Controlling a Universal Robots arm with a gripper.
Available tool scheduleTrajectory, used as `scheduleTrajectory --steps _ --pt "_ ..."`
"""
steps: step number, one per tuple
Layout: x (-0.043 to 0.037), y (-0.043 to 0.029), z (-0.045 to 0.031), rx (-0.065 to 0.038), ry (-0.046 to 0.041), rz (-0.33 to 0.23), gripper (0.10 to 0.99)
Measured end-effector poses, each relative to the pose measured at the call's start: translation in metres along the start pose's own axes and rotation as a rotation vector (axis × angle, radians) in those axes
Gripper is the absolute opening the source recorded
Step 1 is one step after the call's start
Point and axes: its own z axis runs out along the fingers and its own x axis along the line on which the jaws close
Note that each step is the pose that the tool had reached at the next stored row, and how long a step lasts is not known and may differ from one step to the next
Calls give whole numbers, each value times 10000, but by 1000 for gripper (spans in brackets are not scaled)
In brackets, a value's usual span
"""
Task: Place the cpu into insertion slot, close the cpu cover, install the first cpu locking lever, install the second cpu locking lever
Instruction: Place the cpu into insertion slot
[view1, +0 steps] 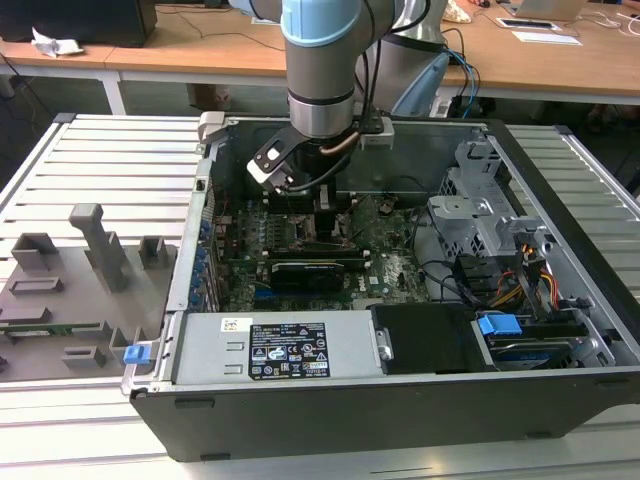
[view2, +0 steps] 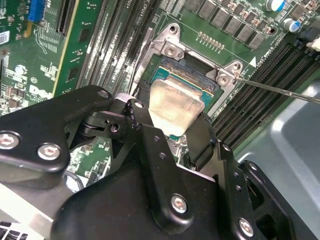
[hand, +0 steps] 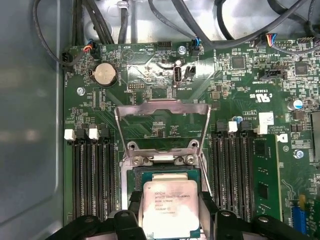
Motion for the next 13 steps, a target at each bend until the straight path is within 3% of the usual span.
scheduleTrajectory --steps 13 --pt "28 -18 66 2 21 -28 533"
